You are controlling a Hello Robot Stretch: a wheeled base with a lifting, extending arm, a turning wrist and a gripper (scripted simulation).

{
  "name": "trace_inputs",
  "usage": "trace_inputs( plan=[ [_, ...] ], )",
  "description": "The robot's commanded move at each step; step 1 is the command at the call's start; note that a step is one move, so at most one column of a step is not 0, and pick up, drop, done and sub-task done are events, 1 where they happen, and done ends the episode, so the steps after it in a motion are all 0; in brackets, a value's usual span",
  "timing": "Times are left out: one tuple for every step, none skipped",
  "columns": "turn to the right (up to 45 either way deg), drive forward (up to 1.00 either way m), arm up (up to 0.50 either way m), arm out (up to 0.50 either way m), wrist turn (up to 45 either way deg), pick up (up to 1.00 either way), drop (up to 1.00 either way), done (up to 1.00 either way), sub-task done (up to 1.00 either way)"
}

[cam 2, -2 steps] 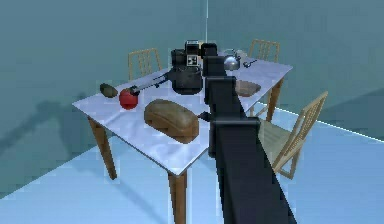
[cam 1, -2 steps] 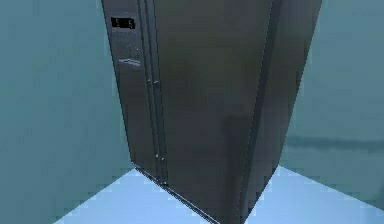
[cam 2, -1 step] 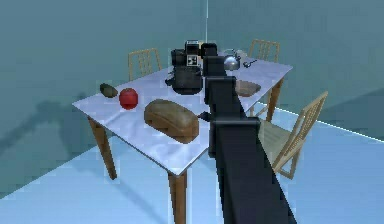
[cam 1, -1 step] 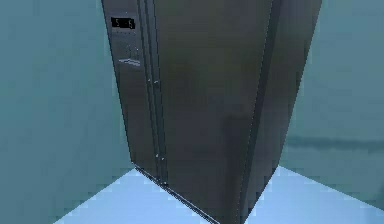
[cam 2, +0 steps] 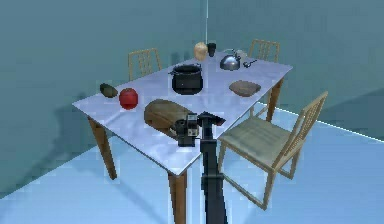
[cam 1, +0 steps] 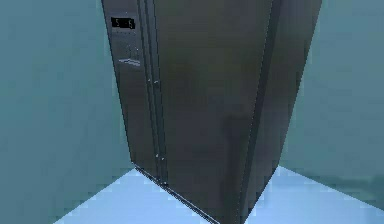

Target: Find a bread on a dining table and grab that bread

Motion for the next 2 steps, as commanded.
trace_inputs(
  plan=[
    [0.0,0.00,0.00,0.00,0.0,1.00,0.00,0.00,0.00],
    [0.0,0.00,0.10,0.00,0.0,0.00,0.00,0.00,0.00]
  ],
)
